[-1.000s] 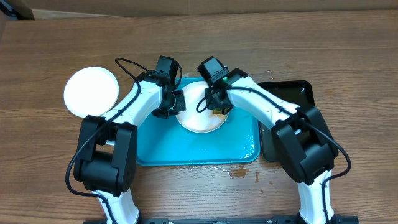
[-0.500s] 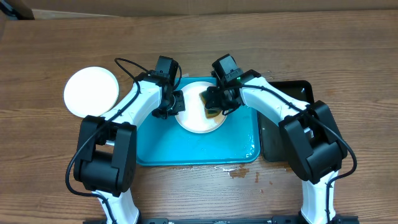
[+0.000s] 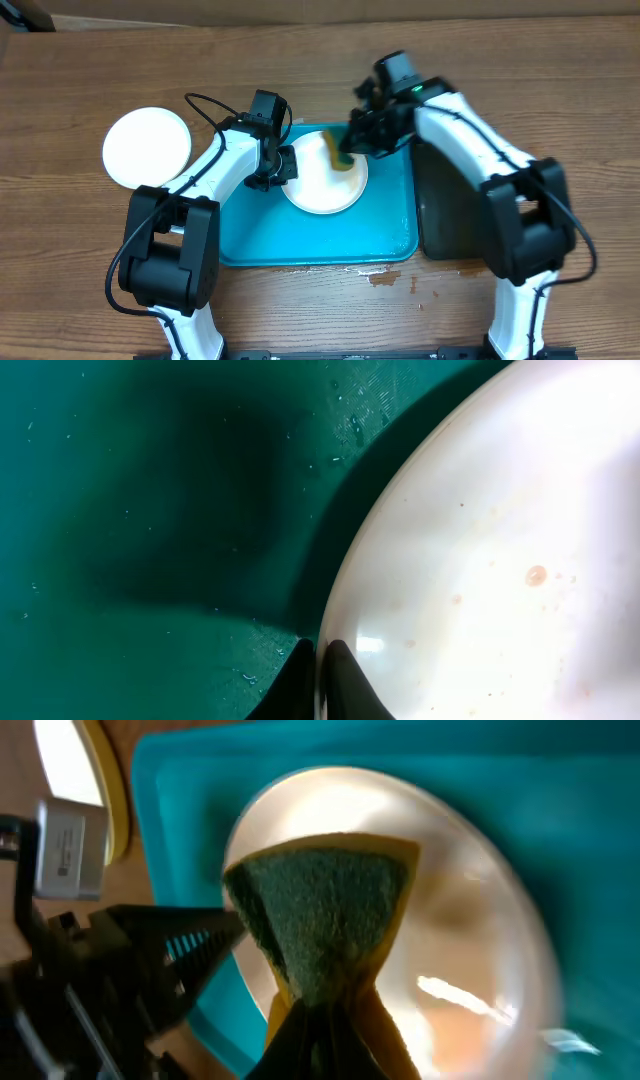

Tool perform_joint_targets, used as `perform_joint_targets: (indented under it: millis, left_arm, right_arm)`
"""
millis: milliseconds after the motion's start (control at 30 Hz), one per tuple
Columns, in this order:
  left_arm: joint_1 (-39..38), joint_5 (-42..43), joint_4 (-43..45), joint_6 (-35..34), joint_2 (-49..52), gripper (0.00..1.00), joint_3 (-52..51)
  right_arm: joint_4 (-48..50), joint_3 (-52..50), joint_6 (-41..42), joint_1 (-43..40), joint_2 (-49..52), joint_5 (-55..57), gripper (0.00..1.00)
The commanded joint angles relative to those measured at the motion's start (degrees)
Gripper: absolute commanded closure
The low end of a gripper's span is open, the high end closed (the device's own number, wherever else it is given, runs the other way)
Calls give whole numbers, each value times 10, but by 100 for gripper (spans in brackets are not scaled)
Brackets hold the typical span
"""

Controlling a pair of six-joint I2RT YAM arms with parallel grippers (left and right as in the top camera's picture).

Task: Clean dirty plates on tray and stack at the side
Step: 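Scrub the white plate held by the left gripper with the sponge, then return the sponge to the black tray and raise the right gripper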

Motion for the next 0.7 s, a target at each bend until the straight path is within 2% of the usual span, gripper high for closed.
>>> perform_joint_targets:
  millis: [0, 100, 200, 300, 467, 667]
  left_arm:
    - [-4, 2, 0, 14, -4, 93, 3]
    - [-4, 2, 0, 14, -4, 89, 3]
    - [-4, 2, 1, 14, -4, 81, 3]
    - [-4, 3, 4, 14, -4, 74, 3]
    - [-4, 3, 3, 14, -4, 71, 3]
    - [-4, 2, 4, 14, -4, 66, 3]
  right_arm:
    - [-61, 20, -48, -44, -77, 57, 96]
    - [-150, 20, -63, -95, -113, 167, 96]
    - [-214, 20, -63, -129, -121, 228, 96]
    - [-243, 2, -62, -150, -120, 303, 96]
    - [-215, -70, -58, -166, -120, 373, 96]
    - [-106, -159, -58, -167, -120, 382, 96]
